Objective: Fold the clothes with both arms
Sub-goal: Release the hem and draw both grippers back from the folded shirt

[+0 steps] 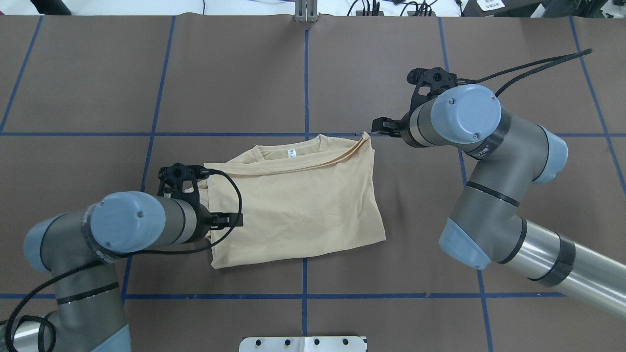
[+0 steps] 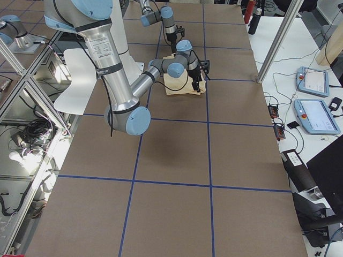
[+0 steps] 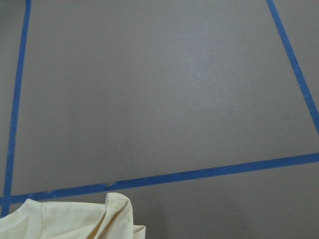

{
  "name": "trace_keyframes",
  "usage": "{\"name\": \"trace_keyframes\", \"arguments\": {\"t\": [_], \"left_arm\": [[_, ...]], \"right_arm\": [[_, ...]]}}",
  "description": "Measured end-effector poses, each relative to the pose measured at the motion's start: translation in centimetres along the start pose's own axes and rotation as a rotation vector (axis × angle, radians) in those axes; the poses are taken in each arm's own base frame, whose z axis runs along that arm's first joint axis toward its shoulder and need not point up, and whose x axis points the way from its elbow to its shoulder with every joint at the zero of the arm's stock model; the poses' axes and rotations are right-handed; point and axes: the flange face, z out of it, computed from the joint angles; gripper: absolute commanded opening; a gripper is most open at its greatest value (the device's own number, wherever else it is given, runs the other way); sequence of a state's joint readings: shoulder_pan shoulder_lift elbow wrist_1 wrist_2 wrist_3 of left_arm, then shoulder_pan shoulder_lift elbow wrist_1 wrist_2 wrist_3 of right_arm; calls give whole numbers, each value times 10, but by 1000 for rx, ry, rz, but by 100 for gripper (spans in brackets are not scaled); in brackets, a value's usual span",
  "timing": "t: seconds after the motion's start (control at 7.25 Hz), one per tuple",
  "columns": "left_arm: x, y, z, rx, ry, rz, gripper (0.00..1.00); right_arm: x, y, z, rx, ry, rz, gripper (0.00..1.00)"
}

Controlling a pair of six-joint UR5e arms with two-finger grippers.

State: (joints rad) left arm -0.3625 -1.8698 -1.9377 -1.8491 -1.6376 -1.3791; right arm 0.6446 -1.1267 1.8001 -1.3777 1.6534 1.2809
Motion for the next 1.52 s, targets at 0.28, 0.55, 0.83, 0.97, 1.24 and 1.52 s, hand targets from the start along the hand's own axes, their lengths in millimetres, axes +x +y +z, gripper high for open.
{"name": "trace_keyframes", "arguments": {"t": [0.28, 0.55, 0.83, 0.97, 1.24, 1.52], "left_arm": [[5, 37, 11, -45, -5, -13, 61], [0, 48, 17, -61, -20, -14, 35], [-2, 49, 20, -63, -26, -15, 0], [-2, 50, 20, -63, -28, -14, 0], [-6, 49, 19, -64, -36, 3, 0], [-28, 22, 15, -30, -64, 73, 0]], "right_arm": [[1, 0, -1, 0, -1, -3, 100], [1, 1, -2, 0, -2, -1, 100], [0, 1, -2, 1, -4, 1, 100], [0, 2, -2, 2, -4, 3, 100], [-1, 2, -2, 4, -4, 6, 100], [-1, 2, -2, 4, -4, 7, 100]]}}
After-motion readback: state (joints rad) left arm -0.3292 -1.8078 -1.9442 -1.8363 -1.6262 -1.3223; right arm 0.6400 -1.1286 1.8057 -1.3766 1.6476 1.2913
